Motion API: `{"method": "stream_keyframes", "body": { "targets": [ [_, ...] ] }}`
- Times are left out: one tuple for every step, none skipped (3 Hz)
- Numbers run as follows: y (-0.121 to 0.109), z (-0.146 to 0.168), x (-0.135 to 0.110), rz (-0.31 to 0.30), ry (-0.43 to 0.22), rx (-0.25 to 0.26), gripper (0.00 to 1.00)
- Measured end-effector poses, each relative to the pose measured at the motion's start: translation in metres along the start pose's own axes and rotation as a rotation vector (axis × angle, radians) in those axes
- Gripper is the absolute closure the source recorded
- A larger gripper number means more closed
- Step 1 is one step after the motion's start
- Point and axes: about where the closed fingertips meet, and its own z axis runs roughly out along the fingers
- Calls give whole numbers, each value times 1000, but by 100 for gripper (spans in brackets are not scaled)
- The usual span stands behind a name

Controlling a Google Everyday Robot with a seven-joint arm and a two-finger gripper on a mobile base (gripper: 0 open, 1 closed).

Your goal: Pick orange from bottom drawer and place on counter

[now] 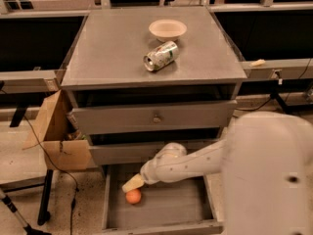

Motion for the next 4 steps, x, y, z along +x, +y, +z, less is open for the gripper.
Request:
{"method": "stream_keyframes", "body": {
  "targets": [
    [32,62,14,37,123,-49,0],
    [34,67,25,104,174,-55,0],
    [34,67,25,104,174,-55,0],
    [42,75,23,76,174,-76,0]
  ]
}}
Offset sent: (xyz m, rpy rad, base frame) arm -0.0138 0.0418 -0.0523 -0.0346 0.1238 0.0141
